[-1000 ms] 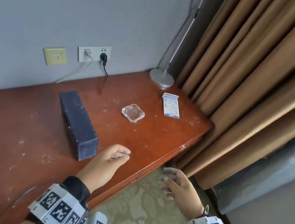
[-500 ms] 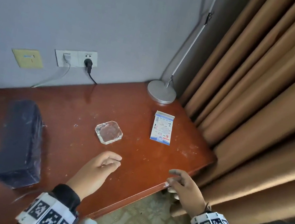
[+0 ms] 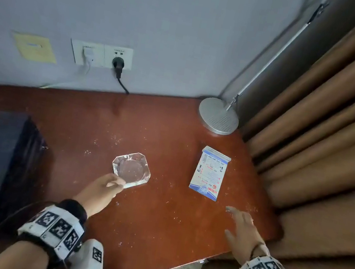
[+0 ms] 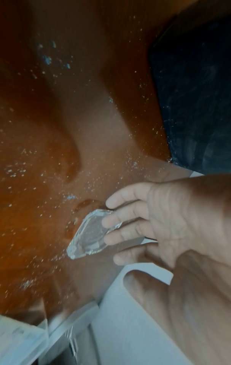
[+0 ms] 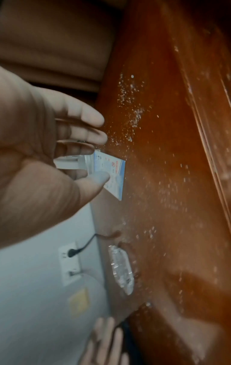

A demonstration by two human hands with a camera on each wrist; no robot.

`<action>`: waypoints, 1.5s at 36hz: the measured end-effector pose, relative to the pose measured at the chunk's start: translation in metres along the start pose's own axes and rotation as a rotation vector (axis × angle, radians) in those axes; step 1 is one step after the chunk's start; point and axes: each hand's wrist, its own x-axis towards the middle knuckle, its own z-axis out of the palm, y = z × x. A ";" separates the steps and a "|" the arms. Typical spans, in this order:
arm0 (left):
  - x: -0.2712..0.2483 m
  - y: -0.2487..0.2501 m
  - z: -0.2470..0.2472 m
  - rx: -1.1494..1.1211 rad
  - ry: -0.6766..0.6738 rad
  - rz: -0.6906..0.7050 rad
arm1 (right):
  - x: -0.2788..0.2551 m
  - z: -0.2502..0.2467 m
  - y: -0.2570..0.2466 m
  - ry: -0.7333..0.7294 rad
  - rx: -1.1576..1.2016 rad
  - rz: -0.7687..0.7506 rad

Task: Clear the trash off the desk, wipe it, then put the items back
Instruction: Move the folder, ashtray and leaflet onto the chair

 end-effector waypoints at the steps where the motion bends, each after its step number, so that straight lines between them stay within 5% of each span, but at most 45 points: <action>1: 0.006 -0.002 -0.001 0.003 0.015 -0.022 | 0.008 -0.003 0.001 -0.011 -0.059 -0.006; 12: 0.069 -0.009 0.013 -0.197 0.311 -0.379 | 0.106 -0.037 -0.024 -0.051 -0.399 -0.134; 19: 0.091 -0.018 0.012 0.135 0.395 -0.314 | 0.127 -0.048 -0.033 -0.057 -0.738 -0.277; 20: 0.130 -0.009 0.035 0.134 0.448 -0.358 | 0.182 -0.059 -0.021 -0.085 -0.788 -0.366; 34: 0.131 -0.021 0.023 0.226 0.441 -0.368 | 0.202 -0.042 -0.060 -0.355 -1.206 -0.589; 42: 0.132 -0.027 0.020 0.202 0.434 -0.337 | 0.203 -0.036 -0.062 -0.396 -1.218 -0.639; 54: 0.130 -0.032 0.018 0.167 0.465 -0.315 | 0.202 -0.040 -0.038 -0.315 -0.959 -1.008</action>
